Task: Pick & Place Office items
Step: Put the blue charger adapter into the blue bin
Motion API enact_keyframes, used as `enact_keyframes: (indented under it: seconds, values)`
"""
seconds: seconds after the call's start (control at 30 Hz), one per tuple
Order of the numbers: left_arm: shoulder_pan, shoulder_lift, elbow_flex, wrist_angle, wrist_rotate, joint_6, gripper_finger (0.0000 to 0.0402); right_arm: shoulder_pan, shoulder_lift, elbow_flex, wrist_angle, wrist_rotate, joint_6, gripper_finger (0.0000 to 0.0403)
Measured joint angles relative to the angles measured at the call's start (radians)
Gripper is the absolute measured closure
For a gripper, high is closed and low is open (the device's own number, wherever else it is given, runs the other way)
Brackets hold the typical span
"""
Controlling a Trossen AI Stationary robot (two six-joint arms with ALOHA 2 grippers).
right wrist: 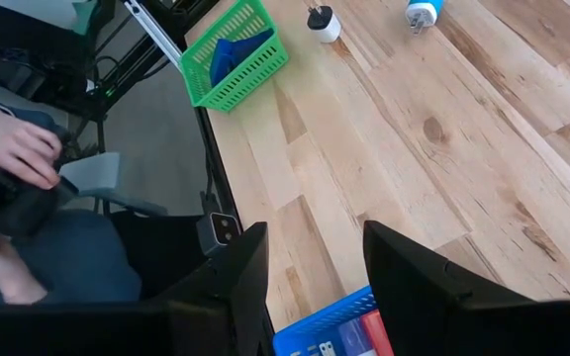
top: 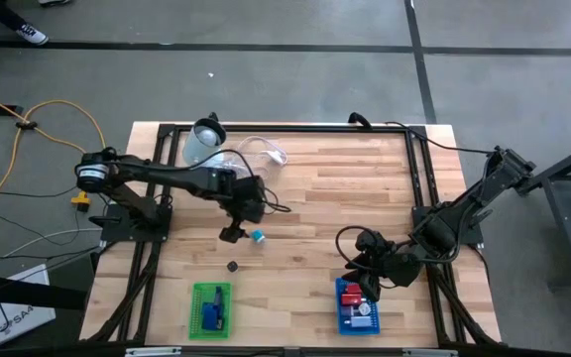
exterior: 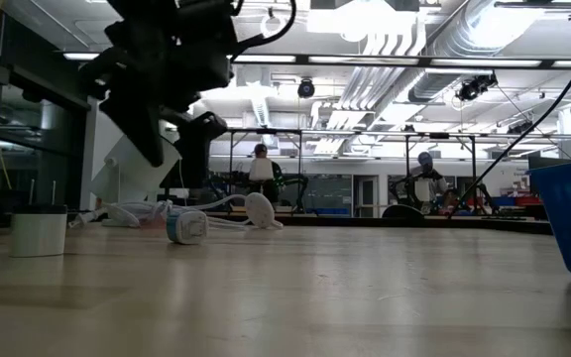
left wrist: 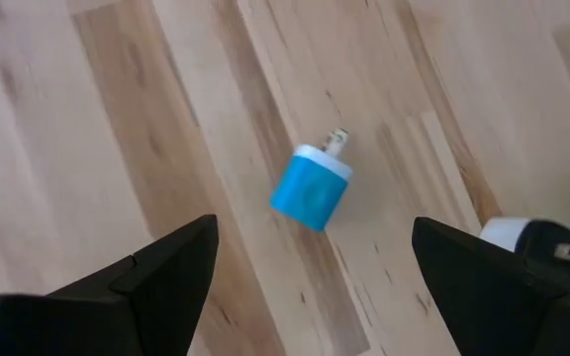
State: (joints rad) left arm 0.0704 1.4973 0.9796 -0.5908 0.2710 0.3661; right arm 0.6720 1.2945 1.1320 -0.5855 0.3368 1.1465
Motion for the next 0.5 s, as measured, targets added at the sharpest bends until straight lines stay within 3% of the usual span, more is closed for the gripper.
enact_keyframes:
  seconds: [0.3,0.5]
  values:
    - [-0.027,0.038,-0.047,0.092,-0.005,0.093,0.0073,0.0,0.0,0.0,0.001,0.0,0.0,0.025]
    - [-0.053,0.056,-0.051,0.111,-0.072,0.117,0.0073,0.0,0.0,0.0,0.007,0.0,0.0,0.025]
